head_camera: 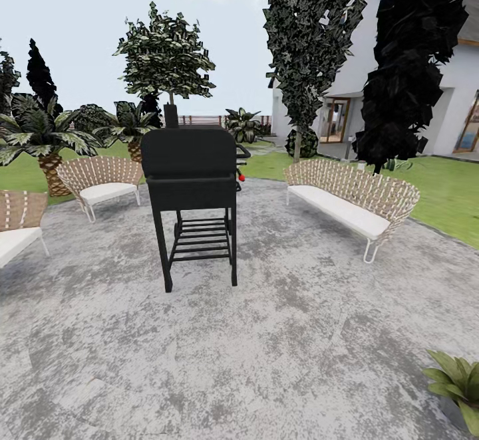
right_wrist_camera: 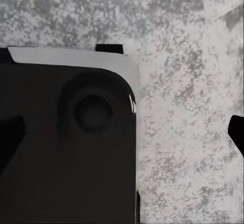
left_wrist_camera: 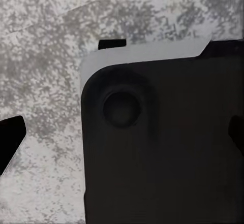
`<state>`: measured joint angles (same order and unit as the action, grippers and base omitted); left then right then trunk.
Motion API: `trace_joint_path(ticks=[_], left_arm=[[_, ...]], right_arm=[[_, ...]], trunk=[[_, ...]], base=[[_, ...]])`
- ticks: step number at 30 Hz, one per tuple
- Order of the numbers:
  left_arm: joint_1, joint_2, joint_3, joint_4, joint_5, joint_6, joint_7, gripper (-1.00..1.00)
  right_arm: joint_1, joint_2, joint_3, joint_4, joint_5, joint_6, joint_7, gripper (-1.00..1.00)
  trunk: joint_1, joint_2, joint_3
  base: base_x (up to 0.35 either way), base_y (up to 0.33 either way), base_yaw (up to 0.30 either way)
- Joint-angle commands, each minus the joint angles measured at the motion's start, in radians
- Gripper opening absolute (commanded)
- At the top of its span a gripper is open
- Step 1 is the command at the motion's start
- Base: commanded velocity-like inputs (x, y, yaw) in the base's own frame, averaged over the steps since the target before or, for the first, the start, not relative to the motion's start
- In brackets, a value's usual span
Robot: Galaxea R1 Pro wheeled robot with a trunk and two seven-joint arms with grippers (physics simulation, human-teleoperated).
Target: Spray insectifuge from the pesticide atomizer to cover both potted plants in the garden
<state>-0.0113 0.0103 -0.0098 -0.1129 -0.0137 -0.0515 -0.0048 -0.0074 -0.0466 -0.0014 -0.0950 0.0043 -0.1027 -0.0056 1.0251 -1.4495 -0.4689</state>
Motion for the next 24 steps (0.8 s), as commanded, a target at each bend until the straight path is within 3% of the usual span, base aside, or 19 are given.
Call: trace_joint_path(ticks=[1, 2, 3, 10, 24], left_arm=[[-0.005, 0.0, -0.001, -0.005, -0.002, -0.009, -0.001, 1.0], [-0.011, 0.0, -0.001, -0.011, -0.002, -0.015, -0.001, 1.0], [-0.016, 0.0, -0.001, -0.216, -0.002, -0.248, -0.001, 1.0], [-0.1, 0.0, -0.002, -0.232, -0.003, -0.27, 0.002, 1.0], [-0.098, 0.0, -0.006, -0.231, -0.011, -0.333, -0.001, 1.0]], right_arm=[[-0.001, -0.006, 0.001, -0.005, 0.001, -0.009, -0.001, 1.0], [-0.001, -0.011, 0.001, -0.011, 0.001, -0.015, -0.001, 1.0], [-0.001, -0.027, 0.001, -0.227, 0.001, -0.298, -0.001, 1.0], [-0.013, -0.019, -0.002, -0.425, -0.006, -0.303, 0.001, 1.0], [-0.028, -0.014, 0.005, -0.438, 0.006, -0.308, 0.011, 1.0]], trunk=[[0.0, -0.001, -0.001], [0.0, -0.001, -0.001], [0.0, -0.001, -0.001], [0.0, -0.001, -0.001], [0.0, -0.001, -0.001]], base=[[0.0, 0.0, 0.0], [0.0, 0.0, 0.0], [0.0, 0.0, 0.0], [0.0, 0.0, 0.0], [0.0, 0.0, 0.0]])
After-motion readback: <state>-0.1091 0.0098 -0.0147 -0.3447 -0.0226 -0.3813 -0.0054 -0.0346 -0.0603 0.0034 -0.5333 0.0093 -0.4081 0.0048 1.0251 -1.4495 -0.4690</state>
